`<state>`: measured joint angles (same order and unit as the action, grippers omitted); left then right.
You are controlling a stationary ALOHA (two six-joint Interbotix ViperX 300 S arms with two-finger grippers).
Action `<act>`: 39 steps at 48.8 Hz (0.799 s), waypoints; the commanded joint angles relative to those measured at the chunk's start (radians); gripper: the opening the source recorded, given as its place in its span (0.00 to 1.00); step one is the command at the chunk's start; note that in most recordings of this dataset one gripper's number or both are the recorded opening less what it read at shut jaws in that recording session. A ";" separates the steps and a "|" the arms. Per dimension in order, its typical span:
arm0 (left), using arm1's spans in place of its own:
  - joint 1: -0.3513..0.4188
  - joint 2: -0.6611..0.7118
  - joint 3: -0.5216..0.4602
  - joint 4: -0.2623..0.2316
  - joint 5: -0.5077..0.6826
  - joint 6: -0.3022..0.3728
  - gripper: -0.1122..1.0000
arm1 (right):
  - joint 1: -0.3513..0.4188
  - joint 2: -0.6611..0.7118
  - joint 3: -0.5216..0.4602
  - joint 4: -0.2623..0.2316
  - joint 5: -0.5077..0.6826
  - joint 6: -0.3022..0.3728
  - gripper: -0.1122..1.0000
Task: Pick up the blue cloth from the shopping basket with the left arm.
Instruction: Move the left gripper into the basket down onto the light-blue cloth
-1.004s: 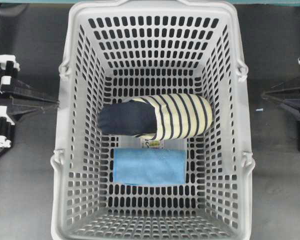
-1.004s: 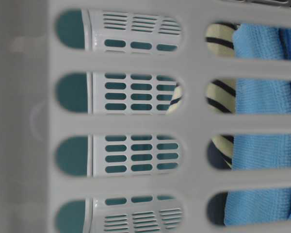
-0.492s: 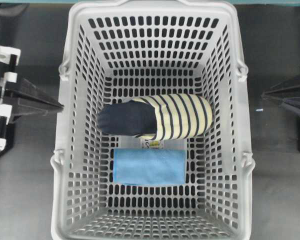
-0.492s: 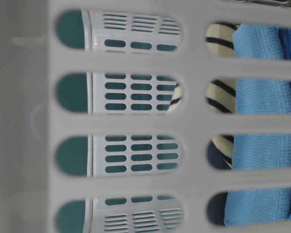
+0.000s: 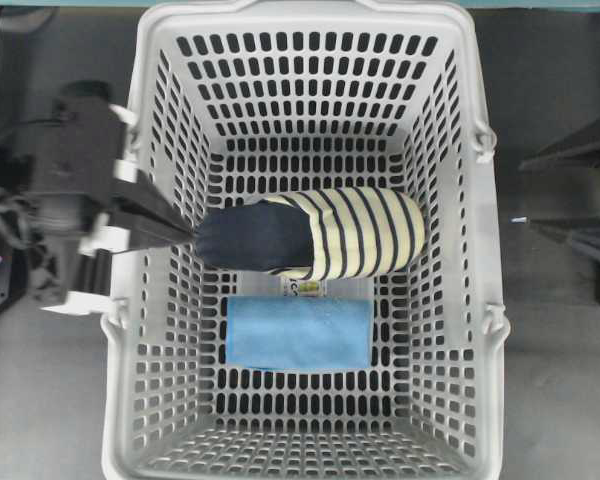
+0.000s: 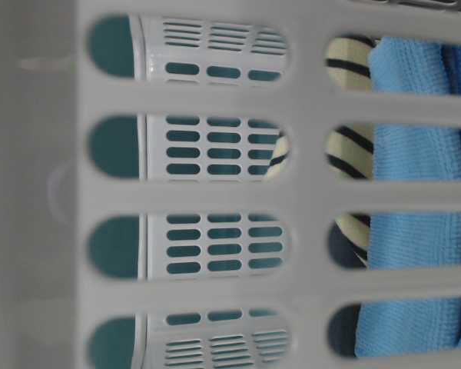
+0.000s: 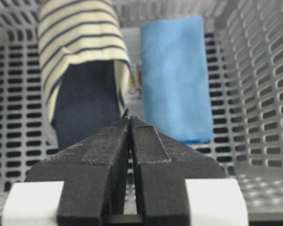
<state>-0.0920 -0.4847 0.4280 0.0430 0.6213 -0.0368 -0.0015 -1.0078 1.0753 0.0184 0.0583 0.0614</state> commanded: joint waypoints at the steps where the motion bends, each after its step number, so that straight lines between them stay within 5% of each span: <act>1: -0.006 0.058 -0.077 0.003 0.020 -0.003 0.11 | -0.005 0.005 -0.028 -0.003 -0.008 0.002 0.79; 6: -0.014 0.137 -0.143 0.003 0.067 -0.009 0.19 | -0.005 0.003 -0.028 -0.003 -0.008 0.002 0.76; 16: -0.048 0.321 -0.290 0.003 0.170 -0.015 0.73 | -0.005 0.002 -0.028 -0.003 -0.009 0.002 0.75; 21: -0.072 0.410 -0.342 0.003 0.187 -0.058 0.90 | -0.005 0.002 -0.028 -0.003 -0.008 0.000 0.75; 39: -0.087 0.618 -0.341 0.003 0.183 -0.118 0.89 | -0.005 0.002 -0.011 -0.003 -0.020 0.002 0.75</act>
<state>-0.1795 0.1197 0.0951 0.0430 0.8115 -0.1534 -0.0046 -1.0109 1.0753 0.0169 0.0522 0.0598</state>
